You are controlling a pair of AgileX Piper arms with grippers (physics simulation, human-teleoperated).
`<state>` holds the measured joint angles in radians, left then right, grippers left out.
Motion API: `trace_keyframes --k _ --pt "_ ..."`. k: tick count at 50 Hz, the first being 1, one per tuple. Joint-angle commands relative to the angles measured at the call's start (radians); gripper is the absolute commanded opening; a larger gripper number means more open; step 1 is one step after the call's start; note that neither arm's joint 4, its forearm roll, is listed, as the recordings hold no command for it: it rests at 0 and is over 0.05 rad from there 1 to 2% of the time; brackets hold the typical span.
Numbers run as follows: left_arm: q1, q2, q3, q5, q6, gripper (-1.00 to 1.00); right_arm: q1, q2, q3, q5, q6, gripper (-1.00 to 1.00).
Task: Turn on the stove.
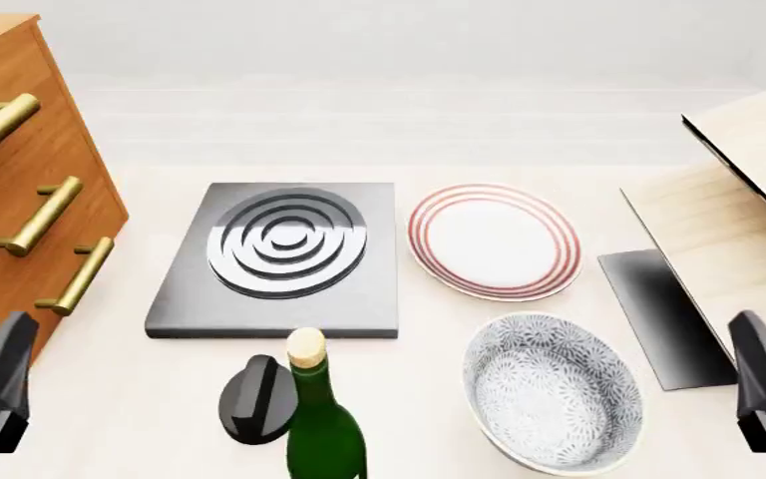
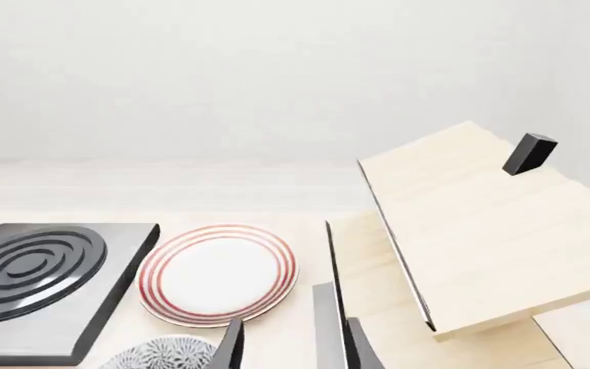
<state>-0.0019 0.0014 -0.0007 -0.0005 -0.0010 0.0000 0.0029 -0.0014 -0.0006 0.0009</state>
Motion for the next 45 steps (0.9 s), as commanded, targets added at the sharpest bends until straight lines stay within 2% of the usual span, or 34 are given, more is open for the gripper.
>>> trace_keyframes --k 1,9,15,16,17,19,26,28,29,31,33,36,38,39,41,45 --pt "-0.02 0.001 -0.003 -0.002 0.002 1.0 0.0 0.012 -0.002 -0.006 0.005 1.0" --pt "-0.039 0.029 0.0 -0.017 -0.014 1.0 0.0 0.017 -0.001 -0.014 0.002 1.0" --pt "-0.053 0.149 -0.02 -0.084 -0.004 1.0 0.0 0.015 -0.001 -0.01 0.004 1.0" --pt "-0.063 0.211 -0.028 -0.103 0.017 1.0 0.0 0.014 -0.002 -0.009 0.002 1.0" --pt "-0.071 0.206 -0.041 -0.086 -0.004 1.0 0.0 0.011 -0.003 -0.005 0.002 1.0" --pt "-0.088 0.272 -0.058 -0.098 0.037 1.0 0.0 0.01 -0.003 -0.005 0.002 1.0" --pt "-0.149 0.426 -0.129 -0.101 0.008 1.0 0.0 0.014 -0.002 -0.009 0.003 1.0" --pt "-0.147 0.462 -0.164 -0.085 0.013 1.0 0.0 0.012 -0.003 -0.007 0.002 1.0" --pt "-0.156 0.464 -0.182 -0.069 -0.009 1.0 0.0 0.011 -0.003 -0.006 0.003 1.0" --pt "-0.151 0.485 -0.218 -0.04 0.012 1.0 0.0 0.013 -0.003 -0.007 0.003 1.0" --pt "-0.161 0.507 -0.254 -0.015 -0.033 1.0 -0.001 0.013 -0.003 -0.007 0.003 1.0" --pt "-0.16 0.516 -0.287 0.012 -0.027 1.0 0.0 0.012 -0.004 -0.006 0.002 1.0" --pt "-0.17 0.538 -0.321 0.041 -0.04 1.0 -0.001 0.012 -0.004 -0.005 0.003 1.0" --pt "-0.173 0.543 -0.339 0.058 -0.069 1.0 -0.001 0.011 -0.004 -0.005 0.003 1.0" --pt "-0.196 0.566 -0.391 0.105 -0.07 1.0 -0.001 0.014 -0.004 -0.008 0.003 1.0" --pt "-0.228 0.604 -0.427 0.144 -0.073 1.0 -0.001 0.013 -0.004 -0.006 0.003 1.0"
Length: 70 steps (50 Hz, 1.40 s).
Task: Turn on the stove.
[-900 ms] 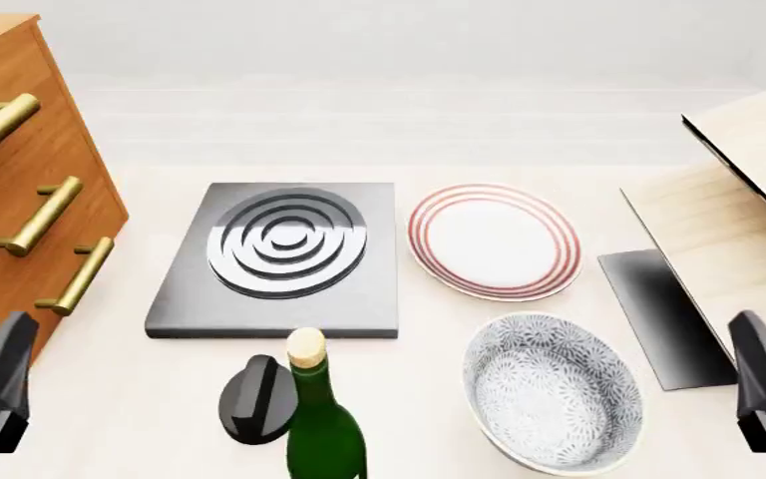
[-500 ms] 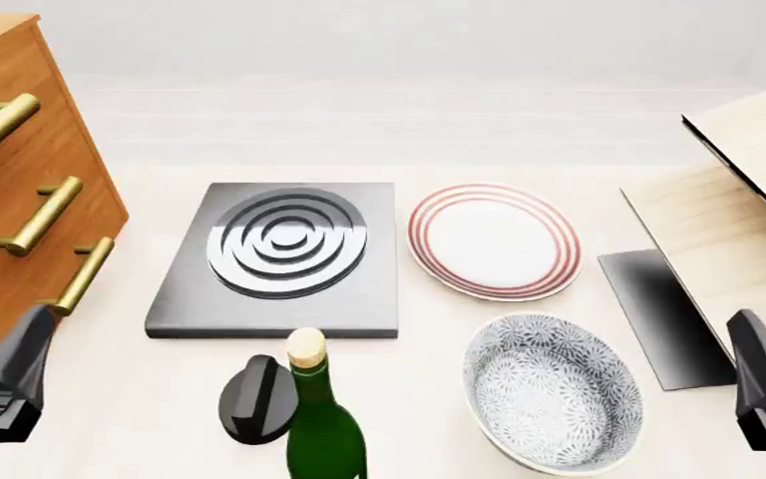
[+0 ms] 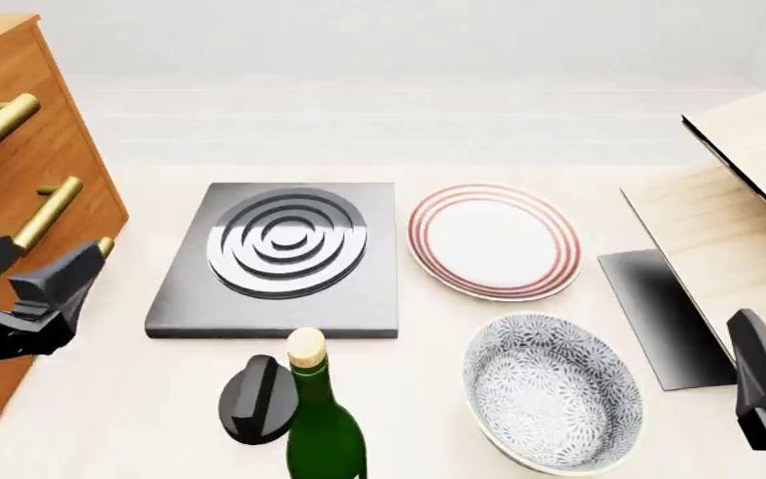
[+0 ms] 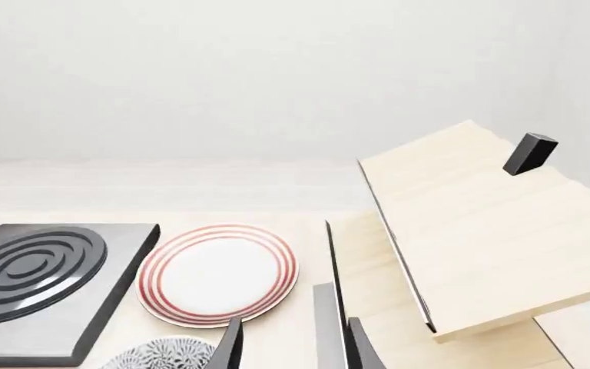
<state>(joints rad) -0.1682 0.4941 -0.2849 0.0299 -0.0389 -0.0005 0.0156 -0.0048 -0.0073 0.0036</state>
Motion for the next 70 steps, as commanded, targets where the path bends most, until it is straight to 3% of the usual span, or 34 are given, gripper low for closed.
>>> trace_keyframes --k 1,3,4,20,27,28,31,52,61,70 --pt "-0.089 0.142 -0.153 0.132 -0.03 1.0 0.0 0.002 0.0 -0.002 0.0 1.0" --pt "-0.077 0.119 -0.178 0.163 -0.04 1.0 0.0 -0.001 -0.001 0.001 0.0 1.0" --pt "-0.097 0.14 -0.191 0.187 -0.011 1.0 0.0 0.0 0.0 0.001 0.0 1.0" --pt "-0.159 0.148 -0.306 0.375 -0.1 1.0 0.0 0.0 -0.001 0.001 0.0 1.0" --pt "-0.15 0.154 -0.381 0.475 -0.084 1.0 0.0 0.002 0.0 -0.002 0.0 1.0" --pt "-0.127 0.168 -0.385 0.485 -0.029 1.0 0.0 0.001 0.0 -0.001 0.0 1.0" --pt "-0.14 0.167 -0.384 0.507 -0.054 1.0 0.0 0.002 0.0 -0.002 0.0 1.0" --pt "-0.23 0.262 -0.465 0.551 -0.163 1.0 0.0 0.003 0.0 -0.003 0.0 1.0" --pt "-0.308 0.295 -0.452 0.519 -0.278 1.0 0.0 0.003 0.0 -0.002 0.0 1.0" --pt "-0.311 0.333 -0.441 0.48 -0.274 1.0 0.0 0.003 0.0 -0.002 0.0 1.0"
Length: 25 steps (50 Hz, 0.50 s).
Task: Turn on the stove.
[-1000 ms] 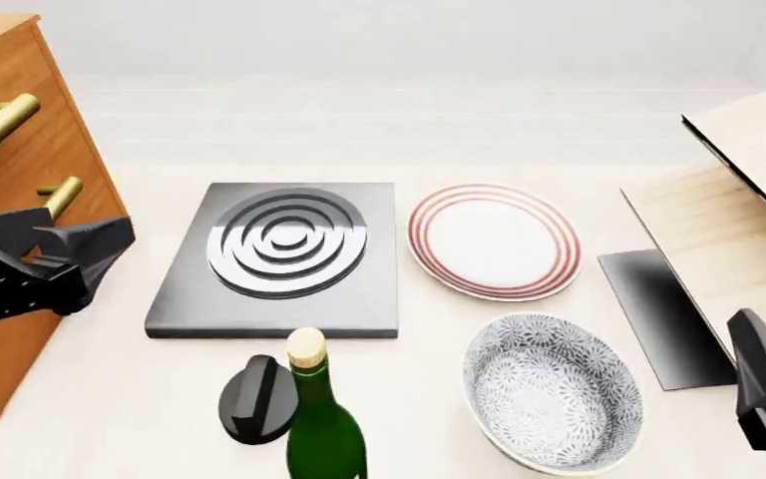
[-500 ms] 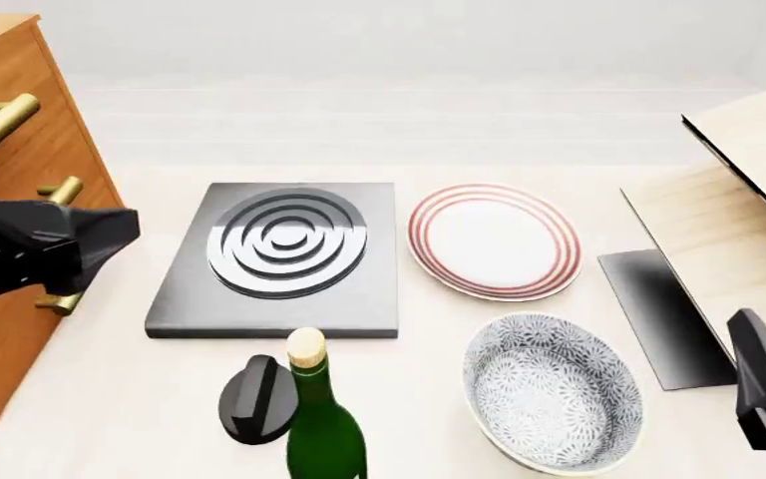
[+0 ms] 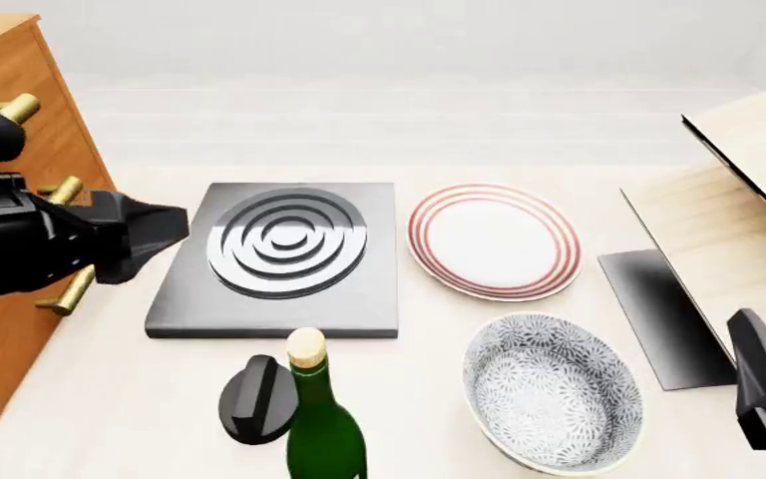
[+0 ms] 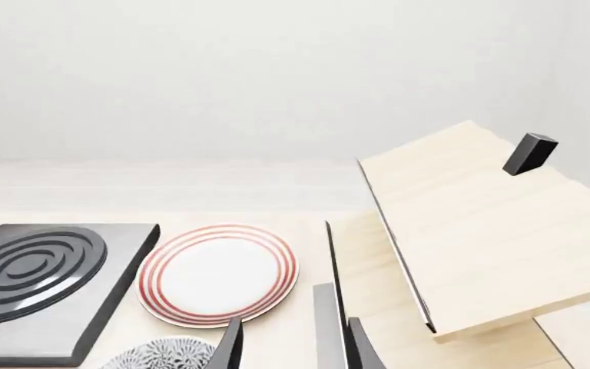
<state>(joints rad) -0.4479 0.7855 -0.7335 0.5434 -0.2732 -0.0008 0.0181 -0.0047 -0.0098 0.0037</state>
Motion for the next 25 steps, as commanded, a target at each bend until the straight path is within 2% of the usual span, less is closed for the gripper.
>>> trace_keyframes --k 1,8,25 --pt "-0.034 0.045 0.018 -0.047 -0.049 1.0 0.0 0.0 0.0 0.0 0.0 1.0" --pt "-0.049 0.056 0.059 -0.097 -0.078 1.0 0.0 0.0 0.0 0.0 0.0 1.0" --pt "-0.046 0.12 0.099 -0.181 -0.052 1.0 0.0 0.0 0.0 0.0 0.0 1.0"
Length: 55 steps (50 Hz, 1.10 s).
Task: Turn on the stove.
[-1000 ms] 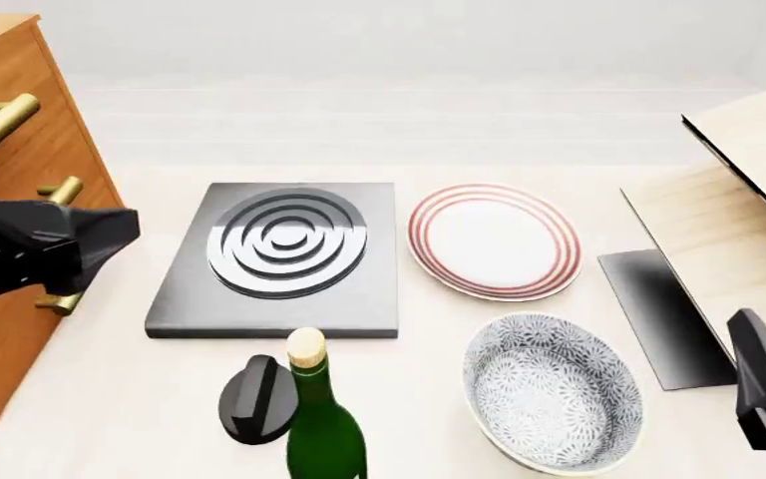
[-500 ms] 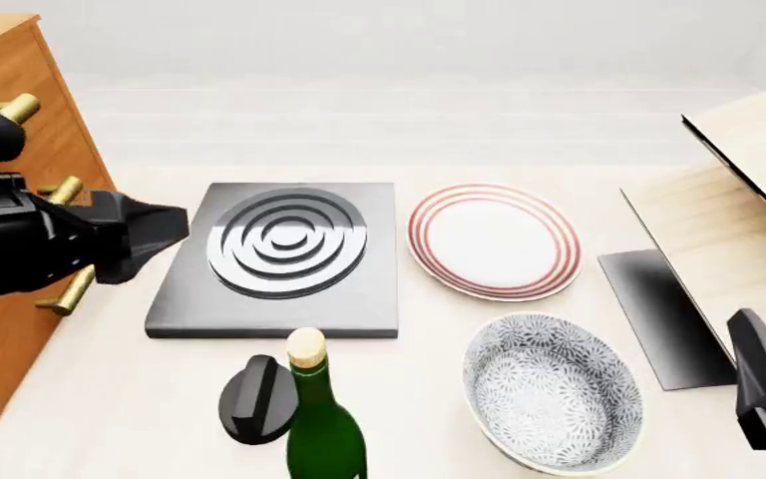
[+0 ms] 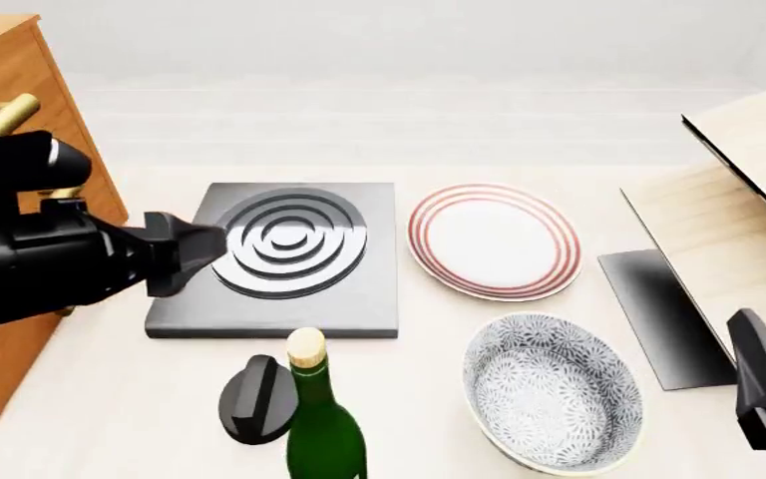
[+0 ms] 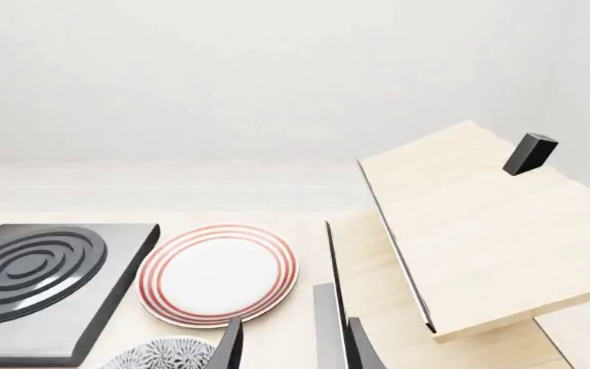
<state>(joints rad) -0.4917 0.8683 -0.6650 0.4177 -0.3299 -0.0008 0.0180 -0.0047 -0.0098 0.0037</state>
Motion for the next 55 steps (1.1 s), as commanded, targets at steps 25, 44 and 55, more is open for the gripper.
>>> trace_keyframes --k 25,44,55 --pt "0.007 0.143 0.162 -0.228 -0.049 1.0 0.0 0.0 0.0 0.0 0.0 1.0" --pt "-0.003 0.169 0.212 -0.267 -0.07 1.0 0.0 0.0 0.0 0.0 0.0 1.0" --pt "0.003 0.205 0.208 -0.29 -0.064 1.0 0.0 0.0 0.0 0.0 0.0 1.0"
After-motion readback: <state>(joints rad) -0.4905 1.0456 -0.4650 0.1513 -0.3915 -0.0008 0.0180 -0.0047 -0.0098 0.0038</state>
